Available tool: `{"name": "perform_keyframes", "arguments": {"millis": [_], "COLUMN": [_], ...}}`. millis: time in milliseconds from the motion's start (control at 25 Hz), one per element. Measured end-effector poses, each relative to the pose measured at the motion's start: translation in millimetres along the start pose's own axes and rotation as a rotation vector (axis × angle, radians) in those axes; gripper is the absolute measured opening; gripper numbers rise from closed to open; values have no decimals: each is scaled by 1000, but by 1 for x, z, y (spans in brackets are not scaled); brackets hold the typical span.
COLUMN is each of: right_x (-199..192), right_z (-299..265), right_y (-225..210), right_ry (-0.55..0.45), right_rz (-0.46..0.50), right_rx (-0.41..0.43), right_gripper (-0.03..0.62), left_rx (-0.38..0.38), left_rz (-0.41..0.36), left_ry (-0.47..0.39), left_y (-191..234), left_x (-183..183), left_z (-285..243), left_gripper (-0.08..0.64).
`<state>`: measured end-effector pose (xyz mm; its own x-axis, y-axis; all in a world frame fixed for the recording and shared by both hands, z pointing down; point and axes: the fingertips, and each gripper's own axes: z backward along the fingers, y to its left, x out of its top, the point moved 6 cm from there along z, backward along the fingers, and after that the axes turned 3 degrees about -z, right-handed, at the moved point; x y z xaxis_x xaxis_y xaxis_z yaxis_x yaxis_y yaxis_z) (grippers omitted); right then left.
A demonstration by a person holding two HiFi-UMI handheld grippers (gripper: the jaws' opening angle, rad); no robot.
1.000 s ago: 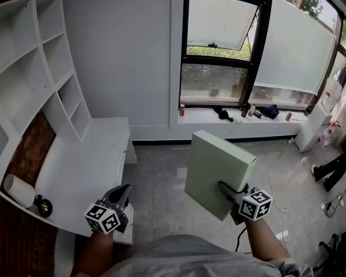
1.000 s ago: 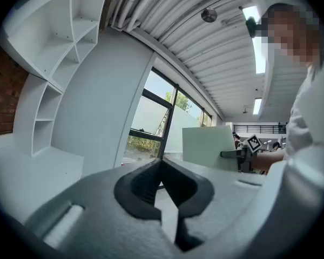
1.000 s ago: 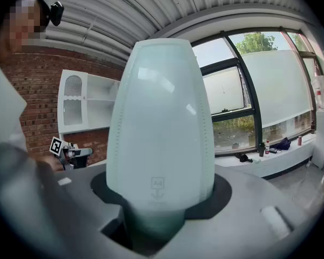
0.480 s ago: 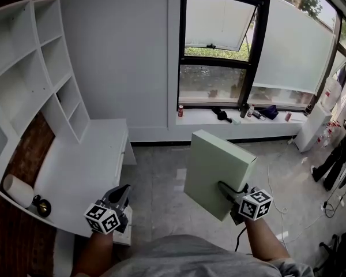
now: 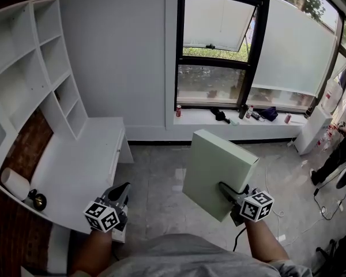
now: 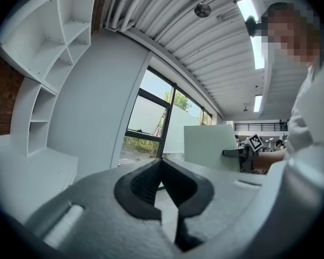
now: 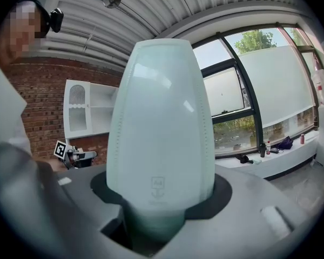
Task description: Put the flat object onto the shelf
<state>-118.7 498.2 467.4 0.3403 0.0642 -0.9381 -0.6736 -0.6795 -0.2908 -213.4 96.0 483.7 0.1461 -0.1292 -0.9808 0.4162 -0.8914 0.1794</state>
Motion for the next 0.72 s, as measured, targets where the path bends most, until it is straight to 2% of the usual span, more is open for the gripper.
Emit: {"name": "perform_keyframes", "arguments": {"millis": [400, 720], "right_x": [-1, -1], "right_z": [32, 3], "right_y": [-45, -52], "right_ry": [5, 9], "right_rz": [8, -3], "right_rx": [23, 36], "right_gripper": [282, 282], "left_rx": [5, 4], "left_rz": [17, 17], "left_ry": [11, 7], "left_y": [-46, -25], "left_x": [-15, -11], "left_z": [-35, -53], "left_gripper": [0, 0]}}
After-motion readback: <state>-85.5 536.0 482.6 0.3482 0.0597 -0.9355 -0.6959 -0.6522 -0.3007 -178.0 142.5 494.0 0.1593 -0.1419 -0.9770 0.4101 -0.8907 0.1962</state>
